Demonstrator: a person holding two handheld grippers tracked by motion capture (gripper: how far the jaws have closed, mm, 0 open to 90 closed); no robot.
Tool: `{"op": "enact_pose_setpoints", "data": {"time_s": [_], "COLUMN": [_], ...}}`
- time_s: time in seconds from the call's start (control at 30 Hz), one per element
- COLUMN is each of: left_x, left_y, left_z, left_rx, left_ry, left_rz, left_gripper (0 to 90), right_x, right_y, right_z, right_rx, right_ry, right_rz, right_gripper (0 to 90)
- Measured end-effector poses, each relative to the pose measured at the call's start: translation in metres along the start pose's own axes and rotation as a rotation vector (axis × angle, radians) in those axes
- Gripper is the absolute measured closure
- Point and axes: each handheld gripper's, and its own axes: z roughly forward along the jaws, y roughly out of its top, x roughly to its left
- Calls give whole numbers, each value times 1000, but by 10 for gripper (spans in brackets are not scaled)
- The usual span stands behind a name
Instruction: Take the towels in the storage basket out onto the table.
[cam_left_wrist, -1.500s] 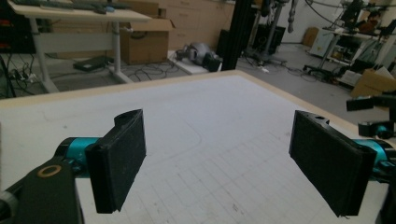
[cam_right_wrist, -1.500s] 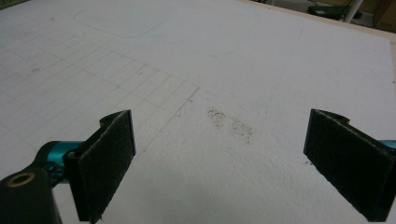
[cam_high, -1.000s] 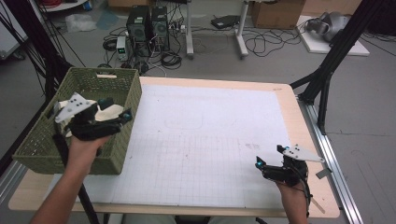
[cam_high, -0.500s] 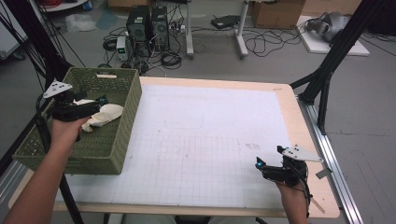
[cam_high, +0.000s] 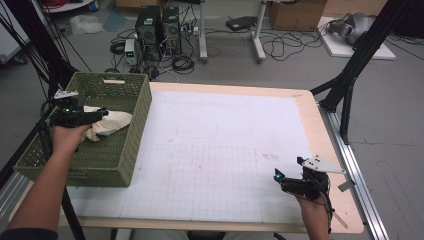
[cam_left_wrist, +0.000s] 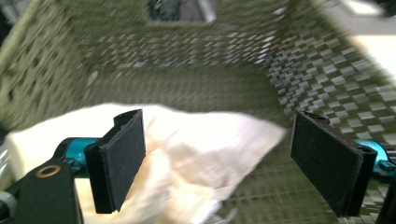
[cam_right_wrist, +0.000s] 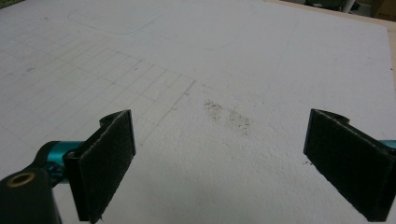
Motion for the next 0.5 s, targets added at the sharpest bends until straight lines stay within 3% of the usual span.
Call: {"op": "enact_pose_setpoints", "data": {"time_s": [0.1, 0.27, 0.37, 0.5], "left_x": [4, 15, 24, 33], "left_y": [-4, -5, -5, -7], "left_z": [9, 19, 24, 34], "left_rx": [48, 78, 82, 134], "left_ry": [78, 170, 192, 207], "left_rz": [30, 34, -7, -31], "left_gripper": [188, 219, 215, 216], "right_x": [1, 2, 3, 4], "right_y": [0, -1, -2, -2], "right_z": [1, 2, 3, 5], "right_rx": [5, 12, 20, 27], "right_ry": [4, 4, 4, 7], "right_rz": [5, -2, -4, 2], "right_gripper": [83, 83, 83, 83]}}
